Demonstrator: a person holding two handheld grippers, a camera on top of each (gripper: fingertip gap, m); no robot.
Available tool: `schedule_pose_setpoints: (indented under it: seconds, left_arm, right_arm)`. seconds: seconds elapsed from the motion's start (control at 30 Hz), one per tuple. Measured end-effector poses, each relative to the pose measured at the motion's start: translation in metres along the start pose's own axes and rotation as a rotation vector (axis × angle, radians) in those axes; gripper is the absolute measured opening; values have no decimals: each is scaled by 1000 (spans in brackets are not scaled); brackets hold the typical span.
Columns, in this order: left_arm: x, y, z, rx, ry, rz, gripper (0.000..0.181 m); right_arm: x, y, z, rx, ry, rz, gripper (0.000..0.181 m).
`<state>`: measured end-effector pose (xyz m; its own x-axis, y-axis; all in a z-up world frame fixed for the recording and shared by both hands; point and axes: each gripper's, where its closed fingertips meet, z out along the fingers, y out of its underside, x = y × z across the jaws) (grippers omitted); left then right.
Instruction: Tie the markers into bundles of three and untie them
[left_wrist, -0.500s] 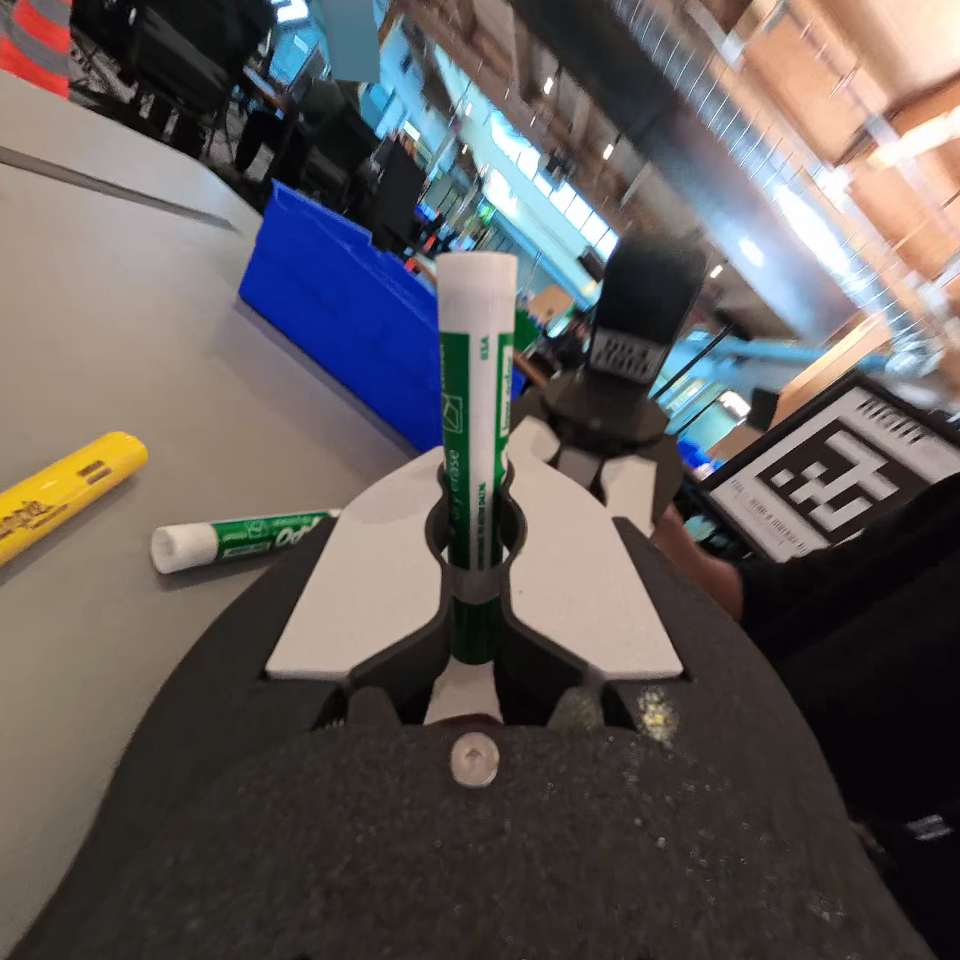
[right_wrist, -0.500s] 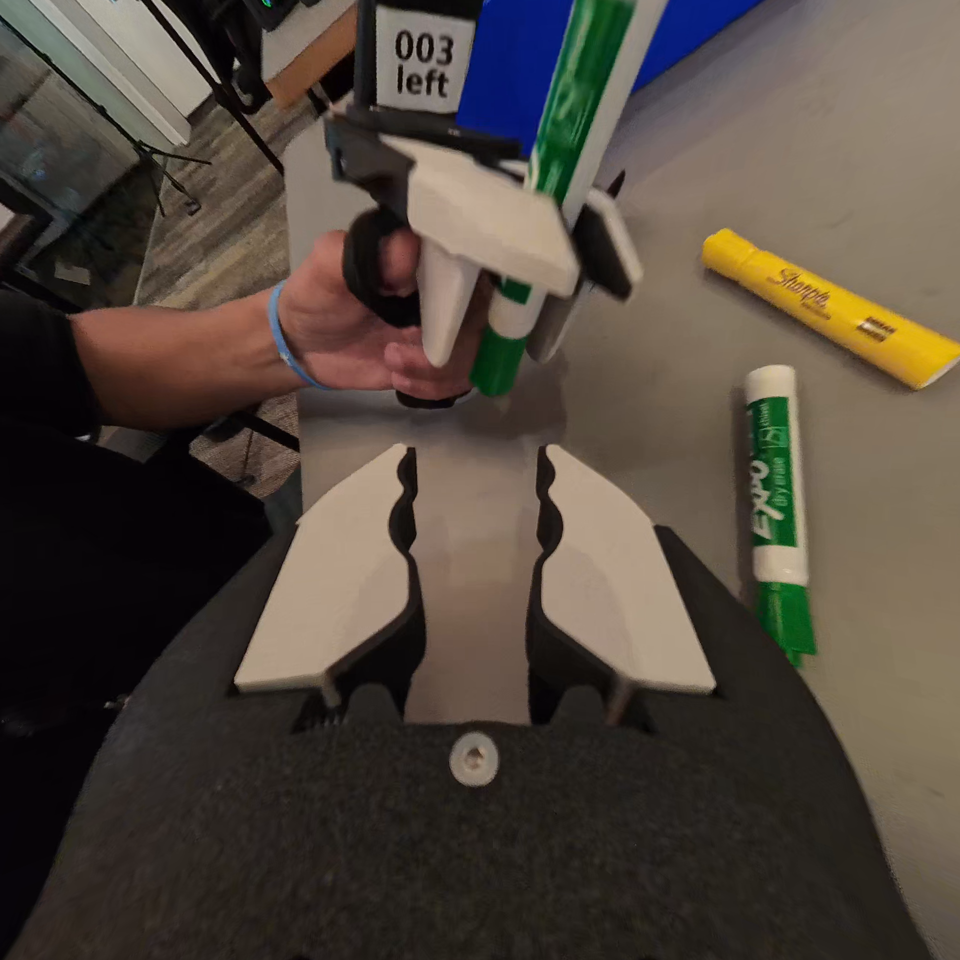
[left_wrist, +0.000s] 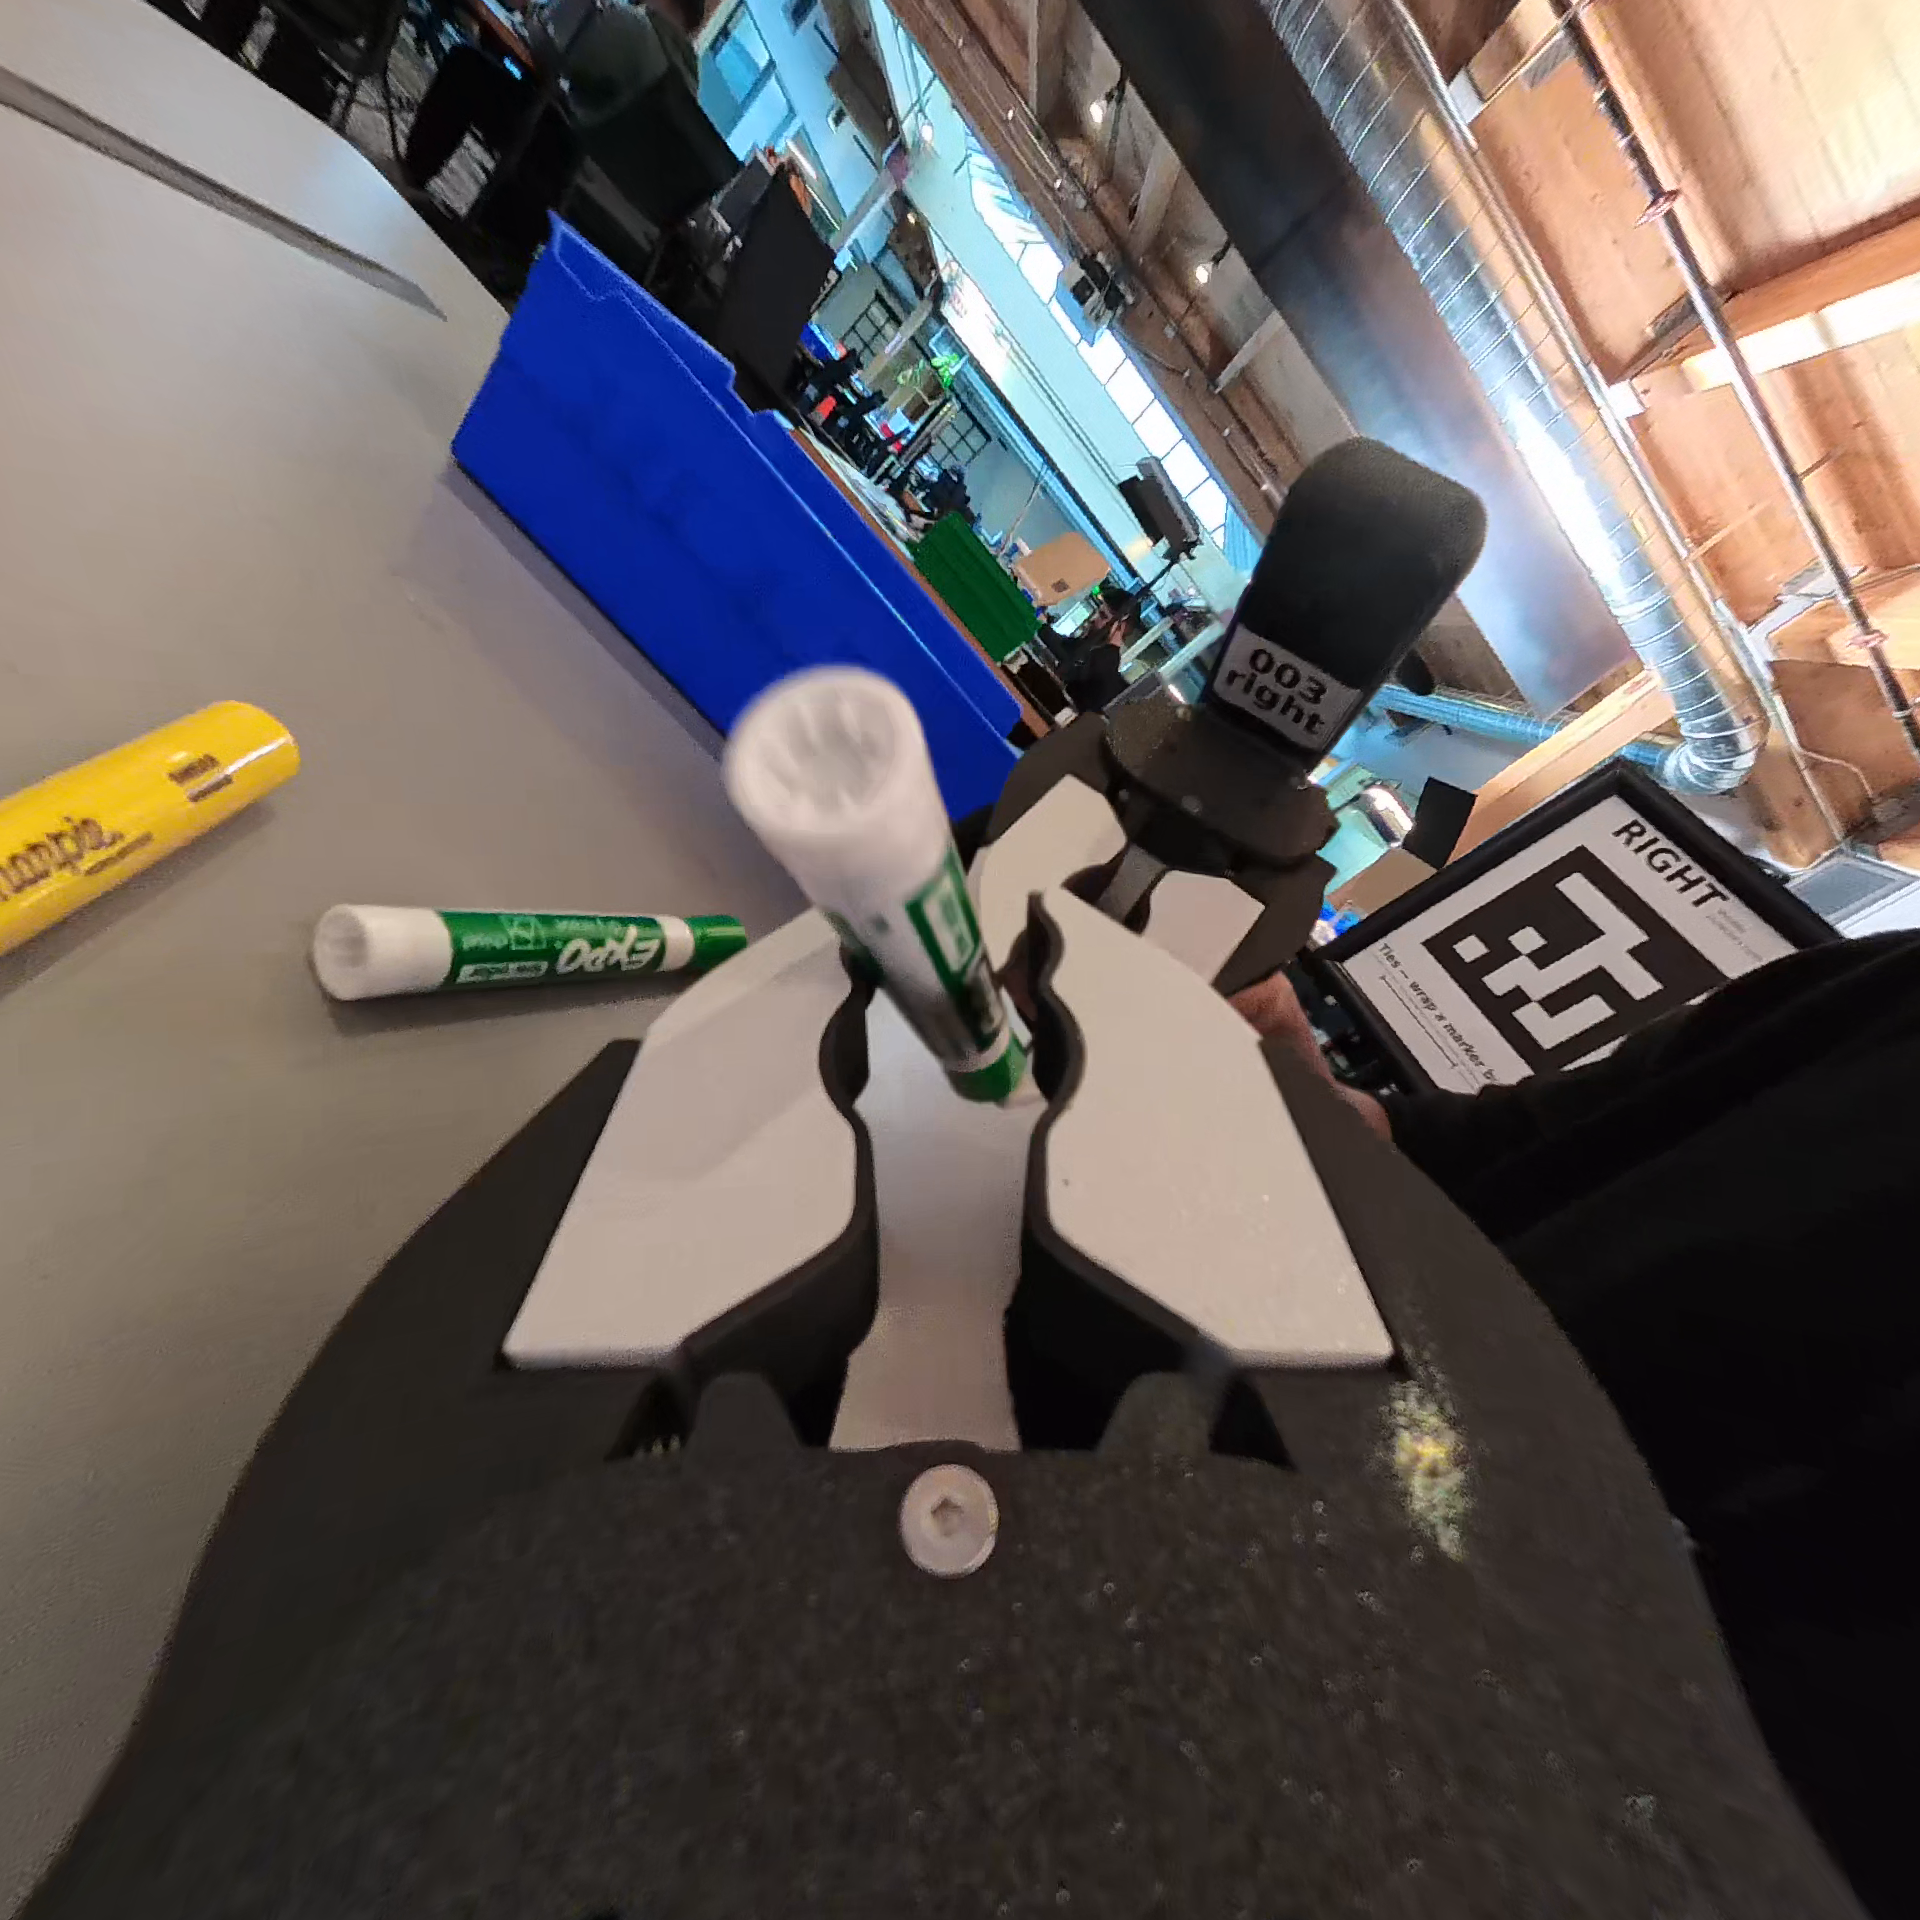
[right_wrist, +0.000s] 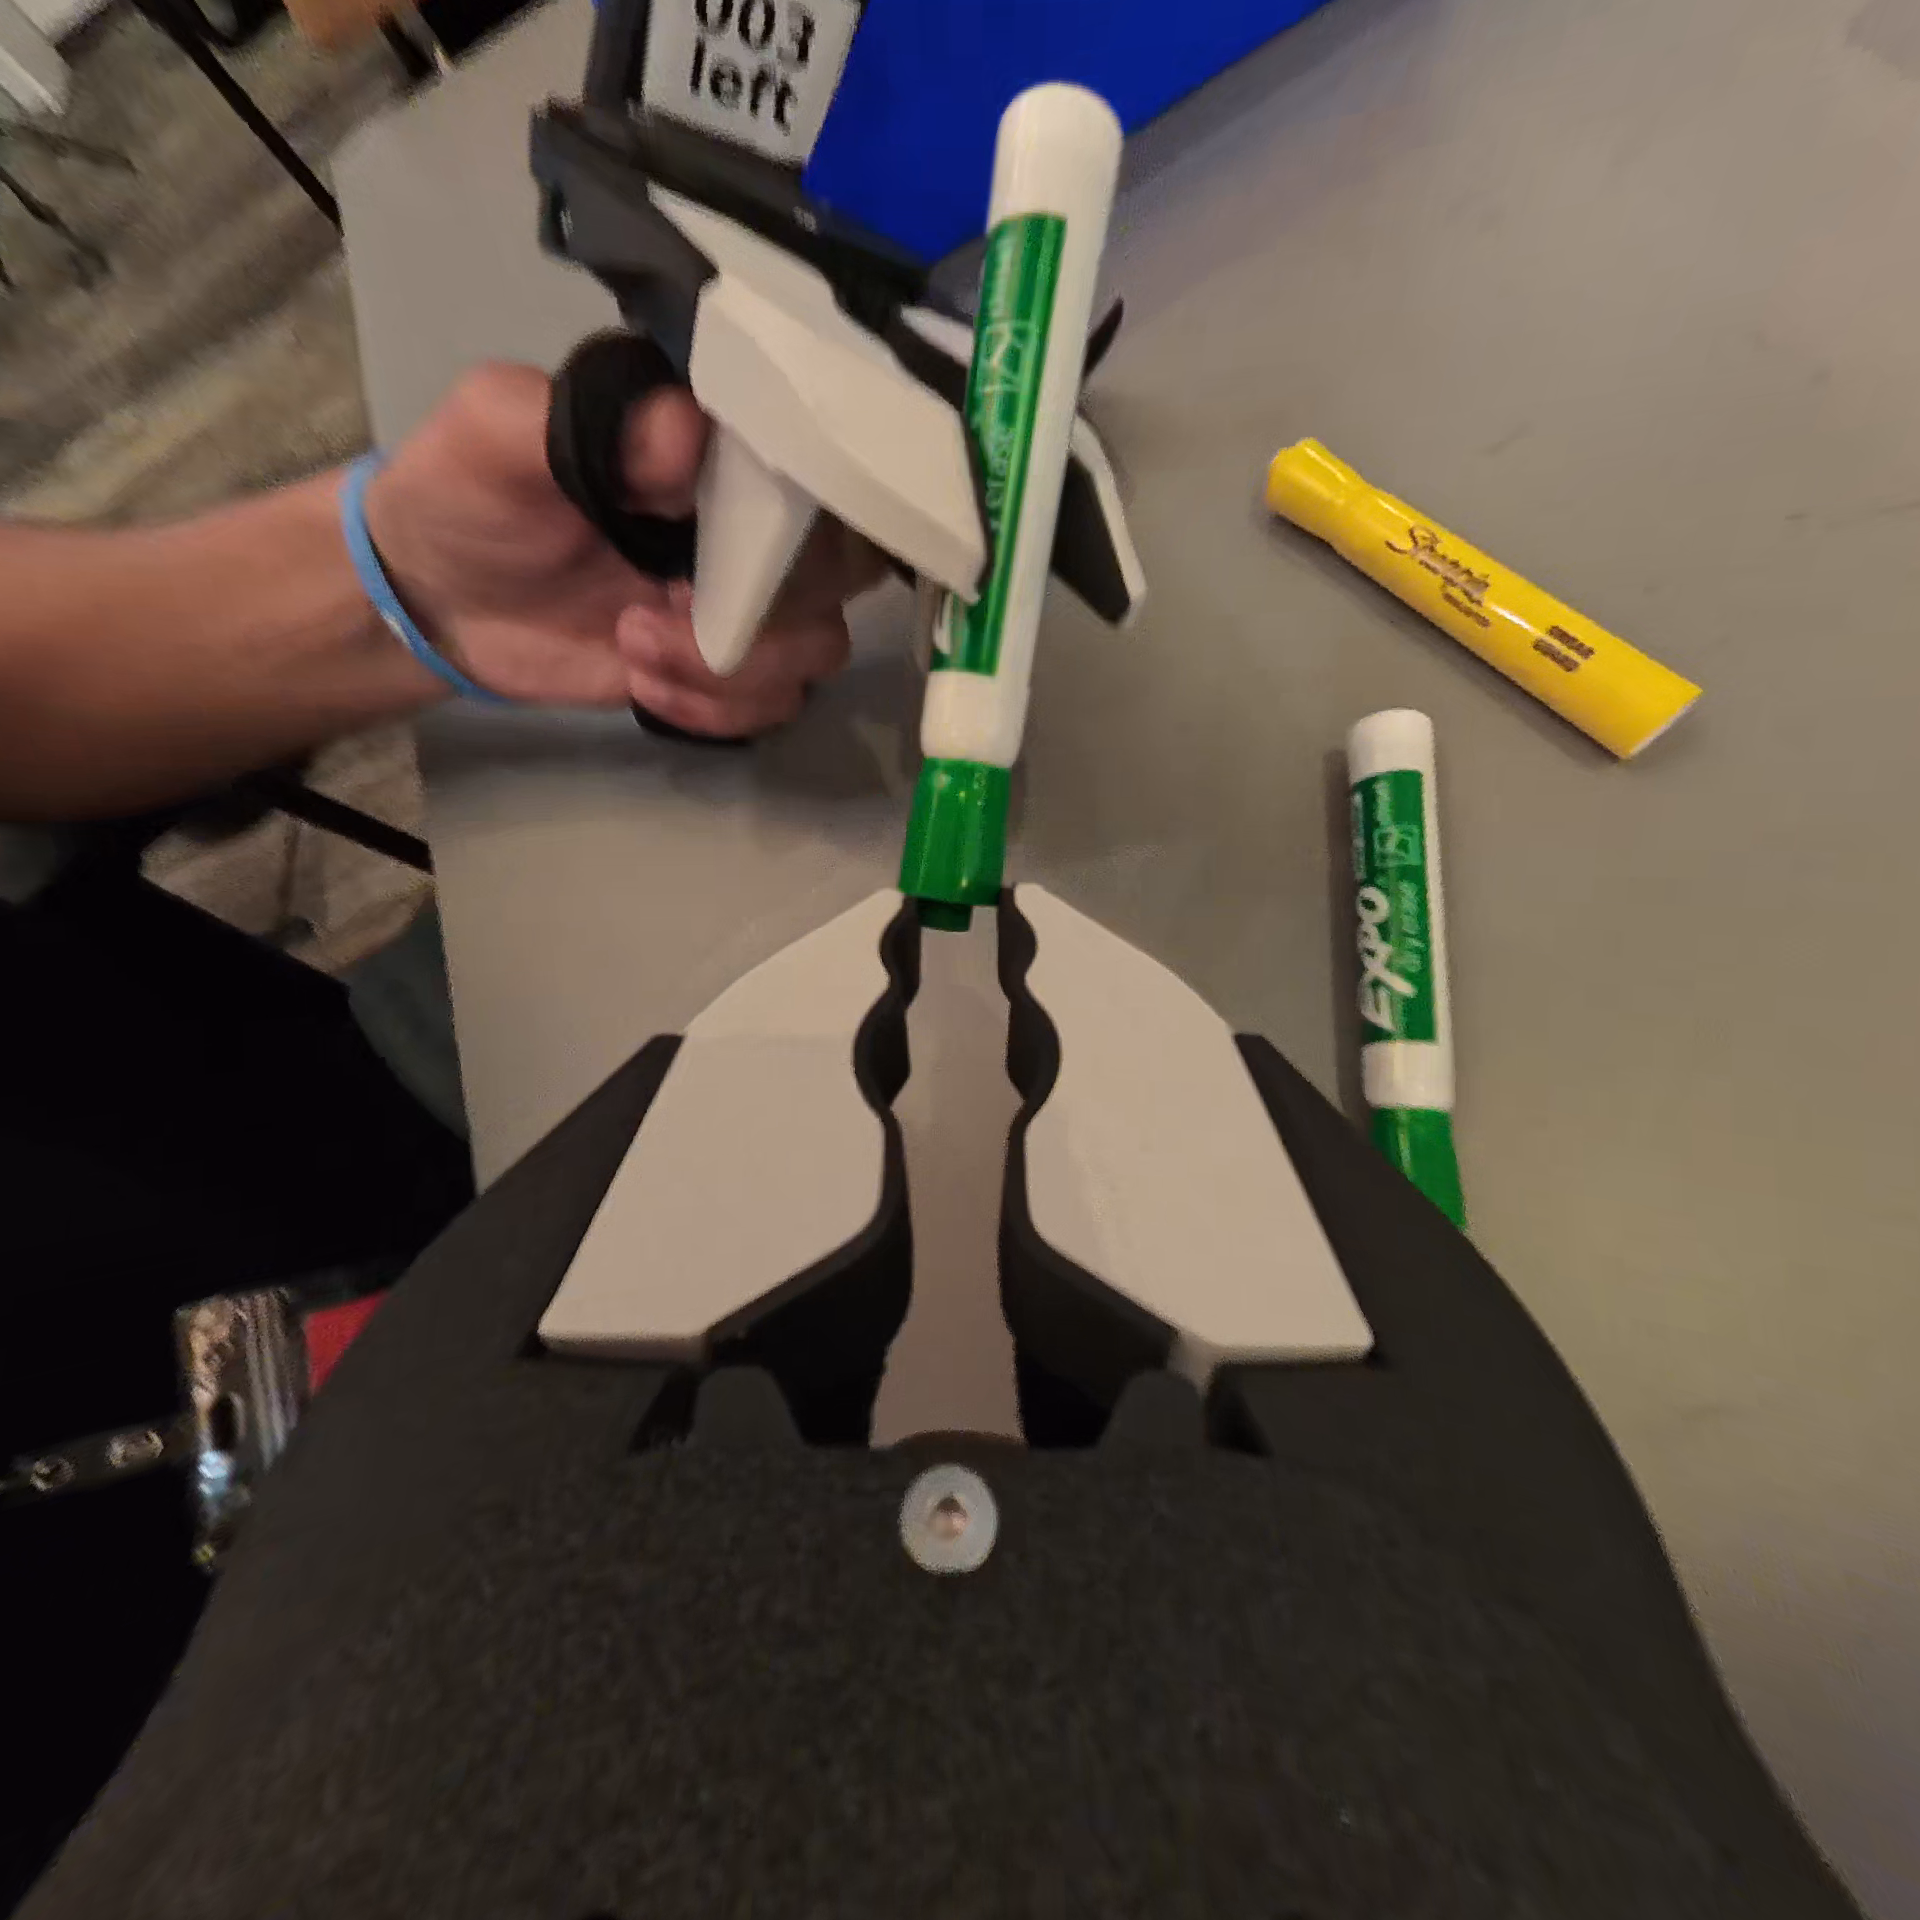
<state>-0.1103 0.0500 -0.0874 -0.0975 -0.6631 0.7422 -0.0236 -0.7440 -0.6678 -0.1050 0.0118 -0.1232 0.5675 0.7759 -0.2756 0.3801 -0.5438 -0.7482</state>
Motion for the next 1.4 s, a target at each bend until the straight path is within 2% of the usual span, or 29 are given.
schedule_pose_setpoints:
  seconds: [0.03,0.17,0.3,0.4,0.5,0.6,0.73,0.87,1.07,1.23,1.33,1.4]
  left_arm:
    - [-3,0,-4,-3,-9,-10,28]
    - [-21,1,-17,-37,-90,-42,24]
    - [-34,16,-15,-93,-148,-114,21]
    - [-35,17,-11,-81,-151,-133,20]
    - [-35,11,-12,-33,-147,-148,20]
    - [-35,14,-9,-50,-159,-131,20]
    - [-30,16,-3,-57,-147,-111,20]
    - [-31,20,-6,-95,-161,-99,21]
    - [-39,19,-25,-176,-315,56,21]
    - [-45,45,-33,-369,-416,196,20]
    - [-44,48,-32,-381,-424,216,20]
    - [-49,49,-35,-396,-462,247,20]
  right_arm:
    - [2,4,-2,-25,13,-23,14]
    - [7,29,-4,-147,32,-71,14]
    - [23,51,2,-253,85,-58,10]
    - [22,44,12,-238,85,-55,35]
    - [23,26,24,-216,137,-109,46]
    - [21,11,36,-193,160,-136,42]
    - [26,5,39,-216,195,-137,20]
    - [33,8,29,-249,205,-150,19]
    - [70,19,1,-389,315,-152,19]
    - [84,26,8,-508,358,-193,19]
    - [66,34,24,-543,276,-164,19]
    - [68,40,30,-582,305,-155,19]
